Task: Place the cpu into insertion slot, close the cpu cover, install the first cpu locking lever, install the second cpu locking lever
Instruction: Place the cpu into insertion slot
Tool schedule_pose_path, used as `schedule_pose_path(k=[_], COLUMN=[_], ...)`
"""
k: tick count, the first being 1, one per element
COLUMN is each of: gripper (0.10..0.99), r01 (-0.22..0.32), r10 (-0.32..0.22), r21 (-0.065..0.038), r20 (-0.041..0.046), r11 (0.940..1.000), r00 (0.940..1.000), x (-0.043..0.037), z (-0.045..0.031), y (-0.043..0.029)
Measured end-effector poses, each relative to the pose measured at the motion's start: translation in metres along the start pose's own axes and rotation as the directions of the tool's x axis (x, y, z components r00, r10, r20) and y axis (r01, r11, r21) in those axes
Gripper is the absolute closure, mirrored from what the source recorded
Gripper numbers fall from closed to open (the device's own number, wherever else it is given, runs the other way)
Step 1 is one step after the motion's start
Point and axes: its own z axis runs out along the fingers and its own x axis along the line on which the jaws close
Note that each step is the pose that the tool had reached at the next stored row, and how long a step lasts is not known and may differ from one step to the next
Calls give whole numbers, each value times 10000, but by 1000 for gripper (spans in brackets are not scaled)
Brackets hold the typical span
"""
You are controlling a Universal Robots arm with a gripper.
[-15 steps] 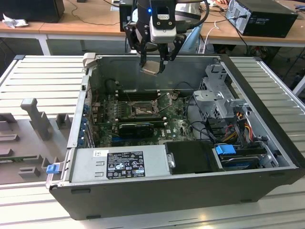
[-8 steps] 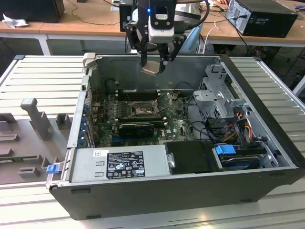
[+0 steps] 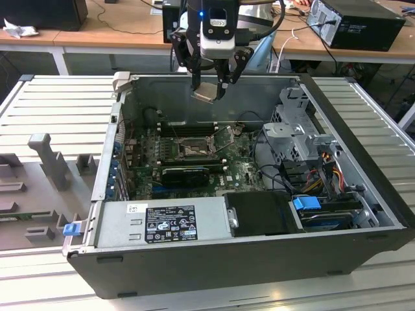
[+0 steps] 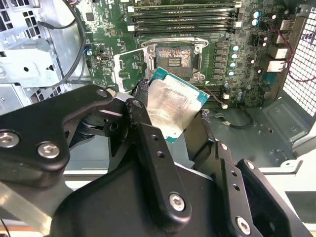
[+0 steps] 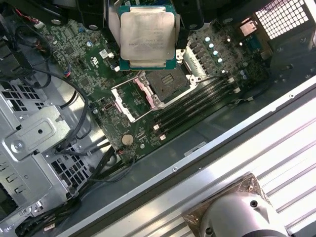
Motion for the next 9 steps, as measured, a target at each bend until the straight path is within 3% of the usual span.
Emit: schedule_pose_path(k=[9], gripper=[553], r01=[-294], r10=[294], r21=[-7], r20=[26], r11=[9996], r00=[9996], x=[0], z=[0], y=[0])
